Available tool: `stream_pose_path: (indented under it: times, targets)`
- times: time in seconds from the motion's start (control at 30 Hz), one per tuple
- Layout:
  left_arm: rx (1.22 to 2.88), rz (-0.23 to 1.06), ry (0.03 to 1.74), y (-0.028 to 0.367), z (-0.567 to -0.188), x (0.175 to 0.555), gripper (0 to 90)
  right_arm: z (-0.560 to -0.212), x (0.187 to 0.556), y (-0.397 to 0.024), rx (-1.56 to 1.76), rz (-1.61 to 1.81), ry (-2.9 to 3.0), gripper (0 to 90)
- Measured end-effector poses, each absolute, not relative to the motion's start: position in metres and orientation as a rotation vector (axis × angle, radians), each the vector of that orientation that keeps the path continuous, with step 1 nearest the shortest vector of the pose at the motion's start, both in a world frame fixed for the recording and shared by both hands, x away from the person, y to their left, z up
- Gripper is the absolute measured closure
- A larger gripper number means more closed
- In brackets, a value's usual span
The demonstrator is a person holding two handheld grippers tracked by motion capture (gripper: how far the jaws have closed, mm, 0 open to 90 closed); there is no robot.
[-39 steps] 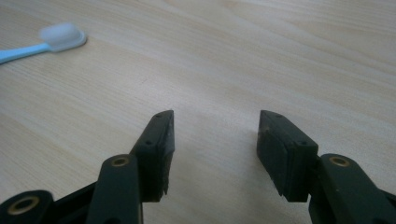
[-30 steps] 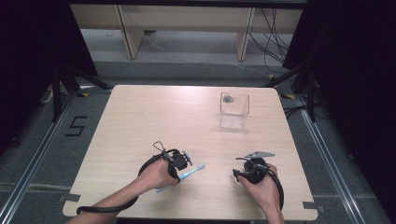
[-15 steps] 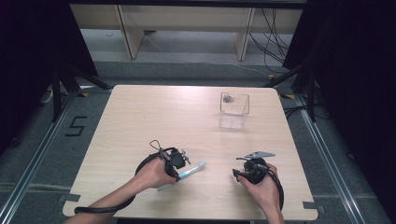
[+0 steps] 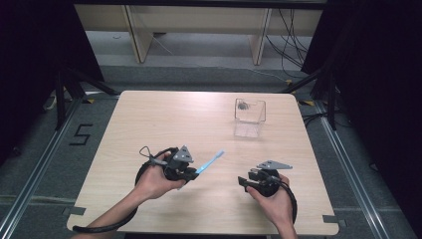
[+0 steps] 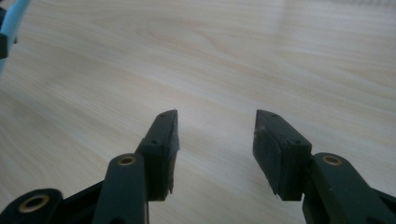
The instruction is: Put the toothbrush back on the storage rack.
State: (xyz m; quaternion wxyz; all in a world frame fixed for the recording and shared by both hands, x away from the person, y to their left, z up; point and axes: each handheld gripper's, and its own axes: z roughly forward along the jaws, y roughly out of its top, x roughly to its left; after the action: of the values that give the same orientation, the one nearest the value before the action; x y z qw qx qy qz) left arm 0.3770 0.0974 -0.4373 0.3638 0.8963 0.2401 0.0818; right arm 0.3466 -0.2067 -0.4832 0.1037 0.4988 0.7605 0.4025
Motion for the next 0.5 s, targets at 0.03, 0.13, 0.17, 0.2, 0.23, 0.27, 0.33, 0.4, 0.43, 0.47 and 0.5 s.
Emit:
stream_pose_path:
  times: [0.03,0.13,0.17,0.2,0.23,0.27,0.33,0.4,0.43,0.47,0.5]
  targets:
    - [2.243,0.216,0.624,0.101,-0.438,0.376,78.1,-0.481,0.345,-0.202,1.441,1.236,2.225,51.5]
    - [2.165,0.223,0.633,0.104,-0.440,0.374,78.1,-0.477,0.344,-0.197,1.417,1.315,2.208,51.8]
    - [2.127,0.232,0.626,0.106,-0.441,0.373,78.1,-0.476,0.344,-0.196,1.390,1.335,2.197,51.9]
    - [2.114,0.242,0.621,0.107,-0.442,0.373,78.1,-0.473,0.343,-0.192,1.369,1.396,2.180,52.4]
    - [2.058,0.251,0.614,0.109,-0.444,0.371,78.1,-0.469,0.343,-0.186,1.317,1.461,2.162,53.1]
    - [2.058,0.251,0.614,0.109,-0.444,0.371,78.1,-0.469,0.343,-0.186,1.317,1.461,2.162,53.1]
    - [1.996,0.246,0.623,0.110,-0.446,0.370,78.1,-0.464,0.341,-0.180,1.283,1.524,2.126,54.0]
    - [1.945,0.251,0.635,0.112,-0.448,0.369,78.1,-0.460,0.340,-0.175,1.270,1.581,2.095,55.0]
    - [1.913,0.248,0.629,0.112,-0.450,0.369,78.1,-0.455,0.338,-0.170,1.271,1.643,2.071,56.1]
    - [1.903,0.253,0.630,0.113,-0.450,0.369,78.1,-0.455,0.338,-0.170,1.271,1.643,2.071,56.1]
    - [1.880,0.265,0.637,0.113,-0.451,0.368,78.2,-0.454,0.340,-0.169,1.224,1.660,2.056,56.7]
